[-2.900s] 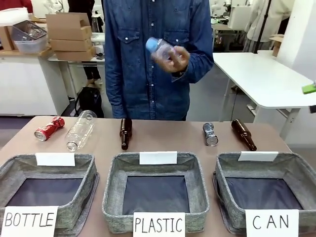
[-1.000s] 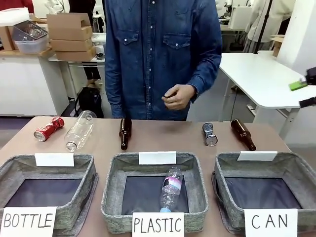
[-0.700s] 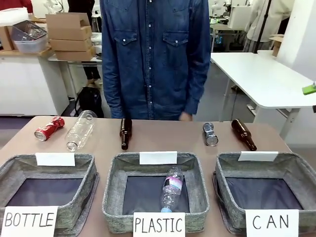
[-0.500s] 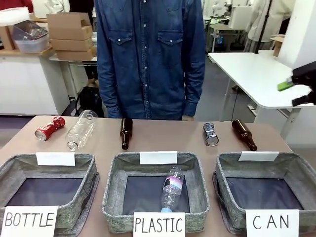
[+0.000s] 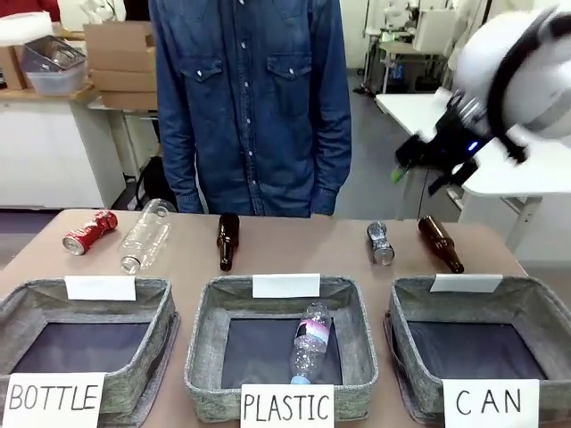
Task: Sort the can waste into the basket.
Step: Pick up the can waste from the table and place it in the right Fabric basket.
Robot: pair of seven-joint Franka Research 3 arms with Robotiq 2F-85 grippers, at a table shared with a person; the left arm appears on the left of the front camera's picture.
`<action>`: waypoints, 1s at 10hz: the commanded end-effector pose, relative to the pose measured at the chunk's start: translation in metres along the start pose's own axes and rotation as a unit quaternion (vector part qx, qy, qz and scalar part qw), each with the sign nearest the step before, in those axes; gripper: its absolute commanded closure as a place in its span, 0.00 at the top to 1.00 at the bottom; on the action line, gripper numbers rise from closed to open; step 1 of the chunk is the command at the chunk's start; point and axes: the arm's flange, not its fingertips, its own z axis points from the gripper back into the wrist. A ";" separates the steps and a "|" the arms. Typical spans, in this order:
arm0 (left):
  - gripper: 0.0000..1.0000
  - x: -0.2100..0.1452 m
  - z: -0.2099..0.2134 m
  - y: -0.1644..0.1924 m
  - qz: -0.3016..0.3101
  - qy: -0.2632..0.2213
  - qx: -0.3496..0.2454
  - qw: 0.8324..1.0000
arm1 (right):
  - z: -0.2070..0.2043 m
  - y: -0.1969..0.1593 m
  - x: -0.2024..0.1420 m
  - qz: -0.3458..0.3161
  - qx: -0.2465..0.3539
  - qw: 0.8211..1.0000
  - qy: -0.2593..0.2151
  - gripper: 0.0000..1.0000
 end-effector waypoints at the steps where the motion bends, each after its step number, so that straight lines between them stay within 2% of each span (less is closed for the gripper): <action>1: 1.00 0.000 0.000 -0.002 -0.010 -0.009 -0.010 1.000 | -0.057 0.006 0.041 -0.024 -0.084 0.996 0.015 1.00; 2: 1.00 0.000 0.000 -0.002 -0.010 -0.009 -0.010 1.000 | -0.091 0.006 0.046 -0.009 -0.066 0.997 0.027 1.00; 3: 1.00 0.000 0.000 -0.002 -0.010 -0.009 -0.010 1.000 | -0.097 0.006 0.038 0.000 0.031 0.995 0.093 1.00; 4: 1.00 0.000 0.000 -0.002 -0.010 -0.009 -0.010 1.000 | -0.081 0.000 0.025 -0.004 -0.057 0.998 0.018 1.00; 5: 1.00 0.000 0.000 -0.002 -0.010 -0.009 -0.010 1.000 | -0.081 0.000 0.025 -0.004 -0.057 0.998 0.018 1.00; 6: 1.00 0.000 0.000 -0.002 -0.010 -0.009 -0.010 1.000 | -0.117 0.001 0.031 -0.003 -0.037 0.998 0.050 1.00; 7: 1.00 0.000 0.000 -0.002 -0.010 -0.009 -0.010 1.000 | -0.116 0.008 0.035 -0.026 -0.088 0.995 0.034 1.00; 8: 1.00 0.000 0.000 -0.002 -0.010 -0.009 -0.010 1.000 | -0.138 0.011 0.043 -0.022 -0.104 0.992 0.064 1.00; 10: 1.00 0.000 0.000 -0.002 -0.010 -0.009 -0.010 1.000 | -0.159 0.004 0.048 -0.056 -0.144 0.985 0.075 1.00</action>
